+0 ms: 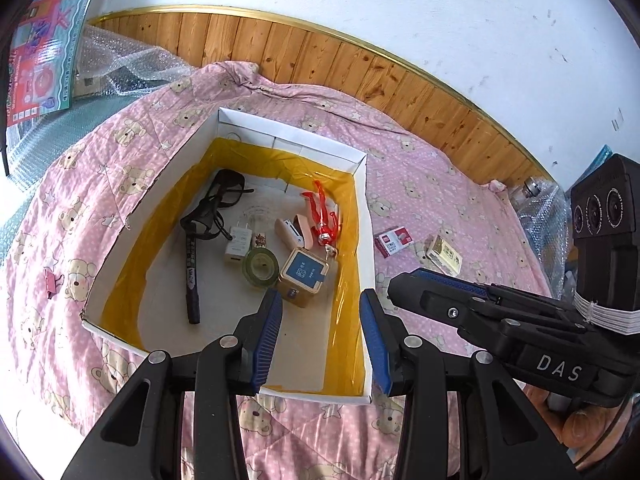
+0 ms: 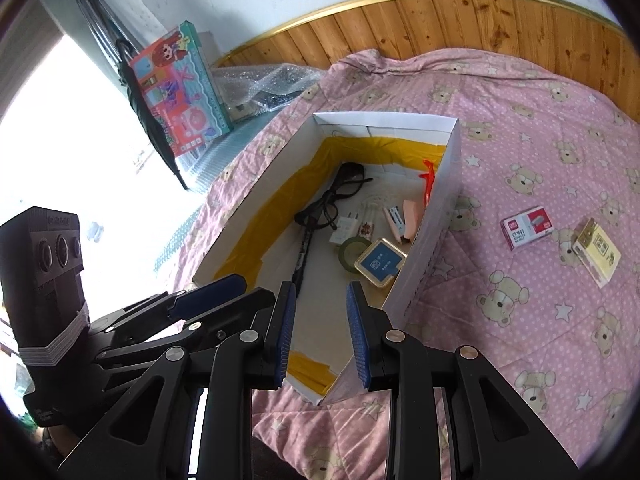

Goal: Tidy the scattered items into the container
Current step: 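Move both grippers out of the box toward the red staple box and yellow tissue pack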

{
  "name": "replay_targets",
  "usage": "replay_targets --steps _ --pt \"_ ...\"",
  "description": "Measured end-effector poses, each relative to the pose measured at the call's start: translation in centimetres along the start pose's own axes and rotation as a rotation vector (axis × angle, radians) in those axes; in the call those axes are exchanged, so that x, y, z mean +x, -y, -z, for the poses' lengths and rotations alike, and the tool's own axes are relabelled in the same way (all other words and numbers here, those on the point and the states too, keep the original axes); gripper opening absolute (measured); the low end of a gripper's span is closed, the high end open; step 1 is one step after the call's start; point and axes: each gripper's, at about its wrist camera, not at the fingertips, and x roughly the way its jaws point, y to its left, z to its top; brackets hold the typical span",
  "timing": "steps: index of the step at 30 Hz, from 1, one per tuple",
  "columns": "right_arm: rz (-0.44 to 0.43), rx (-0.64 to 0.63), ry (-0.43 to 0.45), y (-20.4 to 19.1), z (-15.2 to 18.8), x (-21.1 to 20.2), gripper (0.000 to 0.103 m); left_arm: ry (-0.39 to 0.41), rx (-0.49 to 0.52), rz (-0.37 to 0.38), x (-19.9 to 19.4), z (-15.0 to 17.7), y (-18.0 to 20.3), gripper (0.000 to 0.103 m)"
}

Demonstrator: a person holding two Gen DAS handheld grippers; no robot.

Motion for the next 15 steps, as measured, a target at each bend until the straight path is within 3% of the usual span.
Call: replay_targets --steps 15 --pt "-0.033 0.052 0.024 2.1 2.0 -2.2 0.029 -0.001 0.032 -0.006 -0.6 0.9 2.4 0.042"
